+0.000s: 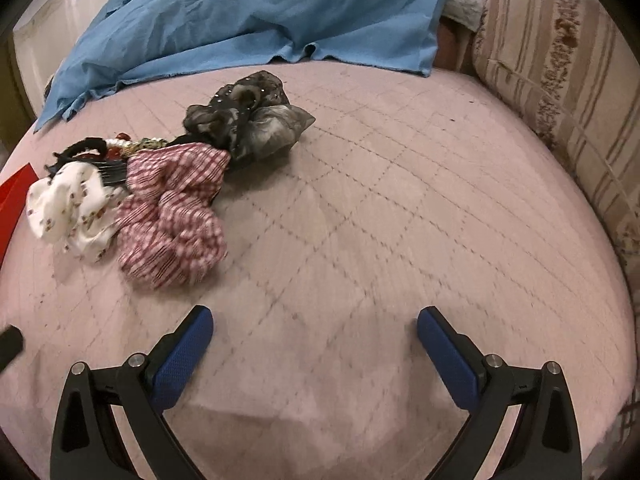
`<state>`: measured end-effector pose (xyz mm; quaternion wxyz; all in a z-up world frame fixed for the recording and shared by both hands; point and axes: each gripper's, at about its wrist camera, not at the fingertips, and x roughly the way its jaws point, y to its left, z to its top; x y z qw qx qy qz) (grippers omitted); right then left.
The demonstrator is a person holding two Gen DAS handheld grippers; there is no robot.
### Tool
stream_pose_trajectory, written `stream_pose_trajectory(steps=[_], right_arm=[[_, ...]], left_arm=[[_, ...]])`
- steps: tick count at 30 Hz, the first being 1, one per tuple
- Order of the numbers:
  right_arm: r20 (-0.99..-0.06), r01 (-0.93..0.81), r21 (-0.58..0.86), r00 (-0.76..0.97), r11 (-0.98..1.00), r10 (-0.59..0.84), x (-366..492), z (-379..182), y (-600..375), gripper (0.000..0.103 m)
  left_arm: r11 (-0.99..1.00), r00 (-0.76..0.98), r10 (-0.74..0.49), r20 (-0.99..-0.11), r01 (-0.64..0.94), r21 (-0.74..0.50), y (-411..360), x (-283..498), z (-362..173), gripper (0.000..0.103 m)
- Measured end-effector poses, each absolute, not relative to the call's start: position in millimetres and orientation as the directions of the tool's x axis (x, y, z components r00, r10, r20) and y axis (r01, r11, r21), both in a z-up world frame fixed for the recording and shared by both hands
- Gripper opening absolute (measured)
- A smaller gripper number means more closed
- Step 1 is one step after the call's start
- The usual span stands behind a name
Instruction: Organize jewelry
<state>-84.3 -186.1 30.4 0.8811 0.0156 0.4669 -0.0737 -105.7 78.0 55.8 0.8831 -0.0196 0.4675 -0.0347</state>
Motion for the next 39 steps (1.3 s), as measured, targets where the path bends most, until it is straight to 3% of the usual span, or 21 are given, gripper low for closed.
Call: stream_pose_trajectory(steps=[7, 20, 39], right_arm=[[-0.722, 0.187, -0.025, 0.676, 0.982, -0.147, -134, 64, -173, 0.101], [-0.460, 0.255, -0.013, 0.857, 0.967, -0.232, -191, 158, -146, 0.102], [-0.386, 0.234, -0.040, 0.893, 0.971, -0.231, -224, 191, -132, 0.102]], left_arm=[[0.997, 0.654, -0.074, -0.753, 0.058, -0.048, 85, -135, 97, 0.103], [0.999, 0.859, -0.019, -0.511, 0.040, 0.030, 87, -188, 171, 0.103], [0.994, 0.843, -0.095, -0.529, 0.110, -0.003, 89, -211, 183, 0.103]])
